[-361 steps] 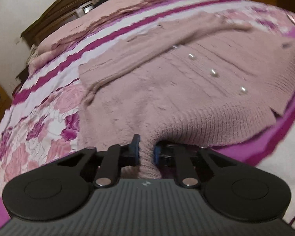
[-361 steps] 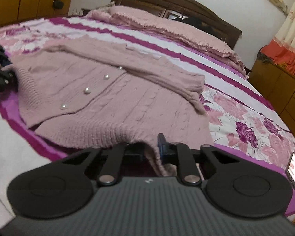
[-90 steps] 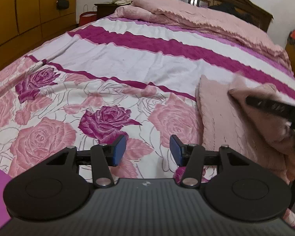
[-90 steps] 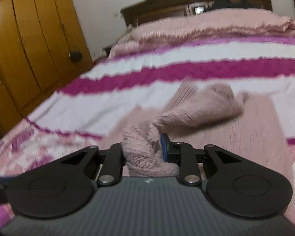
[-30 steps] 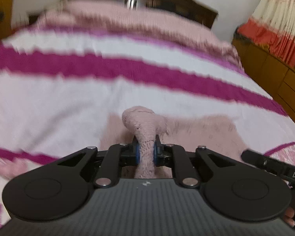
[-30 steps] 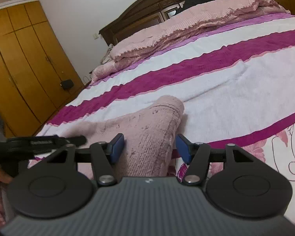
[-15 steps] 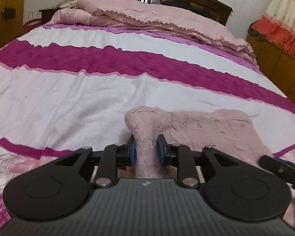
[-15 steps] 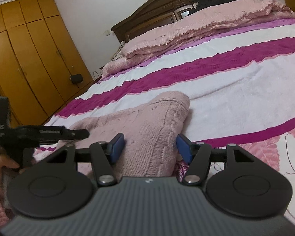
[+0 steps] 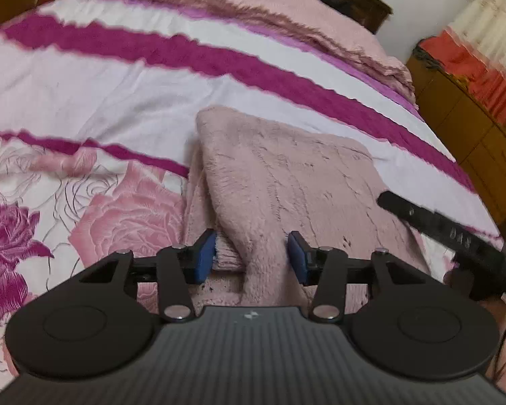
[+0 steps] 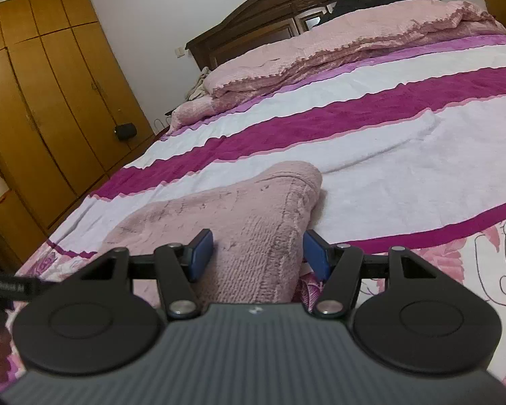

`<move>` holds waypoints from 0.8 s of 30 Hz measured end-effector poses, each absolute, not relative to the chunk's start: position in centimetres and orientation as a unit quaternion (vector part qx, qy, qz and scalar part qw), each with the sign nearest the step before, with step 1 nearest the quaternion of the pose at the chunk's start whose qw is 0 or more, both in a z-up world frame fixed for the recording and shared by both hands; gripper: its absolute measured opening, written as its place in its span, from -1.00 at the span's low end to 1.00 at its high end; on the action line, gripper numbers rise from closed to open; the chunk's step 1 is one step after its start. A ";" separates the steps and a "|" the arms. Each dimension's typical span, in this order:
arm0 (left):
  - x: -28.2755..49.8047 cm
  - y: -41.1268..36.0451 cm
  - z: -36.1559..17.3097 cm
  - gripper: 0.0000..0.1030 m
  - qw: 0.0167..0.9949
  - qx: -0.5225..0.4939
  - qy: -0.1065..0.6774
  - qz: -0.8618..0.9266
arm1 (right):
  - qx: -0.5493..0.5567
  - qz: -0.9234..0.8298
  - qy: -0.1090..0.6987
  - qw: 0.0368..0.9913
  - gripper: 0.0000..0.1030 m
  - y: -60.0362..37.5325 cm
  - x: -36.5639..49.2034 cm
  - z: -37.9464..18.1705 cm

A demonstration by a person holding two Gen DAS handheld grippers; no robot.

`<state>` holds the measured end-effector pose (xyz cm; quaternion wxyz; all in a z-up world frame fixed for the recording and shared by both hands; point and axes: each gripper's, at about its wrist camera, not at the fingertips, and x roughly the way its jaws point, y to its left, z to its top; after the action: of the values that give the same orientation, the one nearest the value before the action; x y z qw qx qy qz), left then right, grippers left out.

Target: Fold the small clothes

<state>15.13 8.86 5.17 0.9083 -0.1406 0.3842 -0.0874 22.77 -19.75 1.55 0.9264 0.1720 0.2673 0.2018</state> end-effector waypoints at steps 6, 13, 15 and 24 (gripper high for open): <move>14.0 9.4 5.9 -0.68 0.919 -0.100 0.378 -0.050 | 0.178 0.212 0.262 0.925 0.22 -19.9 22.4 2.2; 14.4 9.6 5.3 -0.57 0.917 -0.107 0.382 -0.046 | 0.138 0.226 0.293 0.919 0.22 -18.8 22.7 1.4; 14.5 9.6 5.6 -0.42 0.918 -0.109 0.378 -0.044 | 0.150 0.225 0.297 0.916 0.22 -19.1 22.8 1.4; 16.3 10.0 5.7 0.31 0.922 -0.121 0.367 -0.027 | 0.222 0.215 0.337 0.889 0.49 -20.5 23.0 2.0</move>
<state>16.29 9.99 5.71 0.9221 -0.1207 0.3666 -0.0271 22.96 -20.47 2.04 0.8892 0.2216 0.3373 0.2154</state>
